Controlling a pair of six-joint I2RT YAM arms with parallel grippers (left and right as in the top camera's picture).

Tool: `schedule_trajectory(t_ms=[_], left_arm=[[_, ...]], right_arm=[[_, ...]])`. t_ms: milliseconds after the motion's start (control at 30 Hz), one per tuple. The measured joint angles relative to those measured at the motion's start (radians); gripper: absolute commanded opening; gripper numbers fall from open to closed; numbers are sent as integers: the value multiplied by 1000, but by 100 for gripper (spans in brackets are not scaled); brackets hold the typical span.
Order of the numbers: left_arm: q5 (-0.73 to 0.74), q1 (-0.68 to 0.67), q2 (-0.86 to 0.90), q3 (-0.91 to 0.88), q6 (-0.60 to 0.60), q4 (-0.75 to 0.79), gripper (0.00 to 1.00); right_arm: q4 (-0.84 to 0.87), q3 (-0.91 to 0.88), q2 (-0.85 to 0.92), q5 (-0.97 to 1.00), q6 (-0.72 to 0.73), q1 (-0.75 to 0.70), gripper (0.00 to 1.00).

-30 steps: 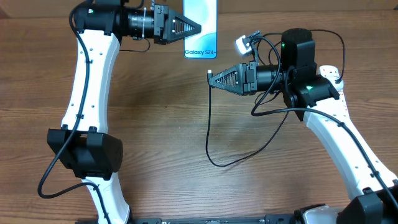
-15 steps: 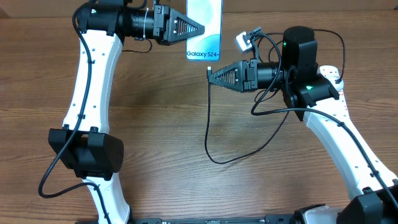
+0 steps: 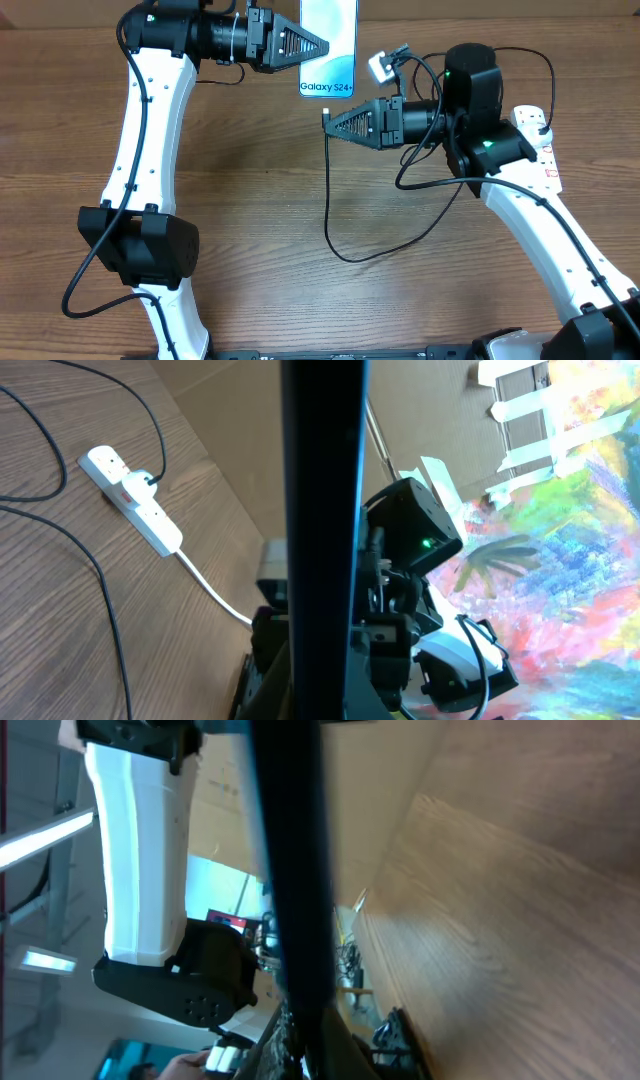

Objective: Plug charger to phone and switch on socket

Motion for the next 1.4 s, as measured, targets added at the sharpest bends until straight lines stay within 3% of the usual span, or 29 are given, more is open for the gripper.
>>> schedule_trajectory(t_ms=[167,1400], left_arm=[[-3,-2,0,0,0,0,4],[0,-2,0,0,-26,-3,4]], right_arm=[[63,0,0,3,7,0,4],[50,0,0,20,10,-13,4]])
